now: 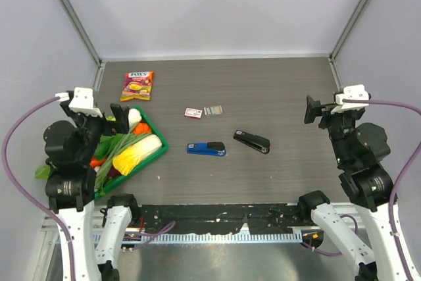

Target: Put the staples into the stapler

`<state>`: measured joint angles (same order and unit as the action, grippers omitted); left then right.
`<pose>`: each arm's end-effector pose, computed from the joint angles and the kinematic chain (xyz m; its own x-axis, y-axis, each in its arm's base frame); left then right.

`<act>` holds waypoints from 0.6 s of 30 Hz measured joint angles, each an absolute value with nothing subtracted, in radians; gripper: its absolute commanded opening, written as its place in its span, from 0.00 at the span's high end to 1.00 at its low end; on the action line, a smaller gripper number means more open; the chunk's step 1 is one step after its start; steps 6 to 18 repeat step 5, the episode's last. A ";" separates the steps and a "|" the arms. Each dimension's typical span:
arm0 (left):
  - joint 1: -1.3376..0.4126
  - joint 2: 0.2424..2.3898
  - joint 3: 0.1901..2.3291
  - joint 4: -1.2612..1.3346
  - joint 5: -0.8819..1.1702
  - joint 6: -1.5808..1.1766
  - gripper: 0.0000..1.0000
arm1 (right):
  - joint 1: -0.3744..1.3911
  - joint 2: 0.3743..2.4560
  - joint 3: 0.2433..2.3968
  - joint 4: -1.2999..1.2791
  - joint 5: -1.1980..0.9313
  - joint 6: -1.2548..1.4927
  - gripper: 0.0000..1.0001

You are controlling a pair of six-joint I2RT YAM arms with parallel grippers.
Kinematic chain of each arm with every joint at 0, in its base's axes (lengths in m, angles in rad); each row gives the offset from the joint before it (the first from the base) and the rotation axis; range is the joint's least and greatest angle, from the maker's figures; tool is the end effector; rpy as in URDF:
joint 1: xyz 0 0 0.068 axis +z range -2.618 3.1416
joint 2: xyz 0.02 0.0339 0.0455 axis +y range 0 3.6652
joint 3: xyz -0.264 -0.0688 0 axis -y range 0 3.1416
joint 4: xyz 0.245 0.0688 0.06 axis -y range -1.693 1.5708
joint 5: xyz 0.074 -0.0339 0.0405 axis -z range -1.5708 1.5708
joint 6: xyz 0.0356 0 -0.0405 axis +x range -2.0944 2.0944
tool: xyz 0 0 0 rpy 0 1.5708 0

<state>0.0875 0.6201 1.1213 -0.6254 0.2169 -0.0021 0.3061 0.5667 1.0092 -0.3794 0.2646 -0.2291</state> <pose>0.0994 0.0010 0.4238 -0.1237 -0.0129 -0.9922 0.1271 0.9915 -0.0287 0.0992 0.0216 0.4212 0.0681 -0.2084 -0.9757 -0.0272 0.9772 -0.2106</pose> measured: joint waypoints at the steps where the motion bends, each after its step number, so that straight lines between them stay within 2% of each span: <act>1: 0.088 0.612 1.134 -0.627 0.208 -0.006 0.00 | 0.306 0.561 1.021 -0.392 0.264 -0.227 0.12; 18: 0.088 0.597 1.176 -0.629 0.166 -0.027 0.00 | 0.306 0.552 1.055 -0.425 0.263 -0.220 0.12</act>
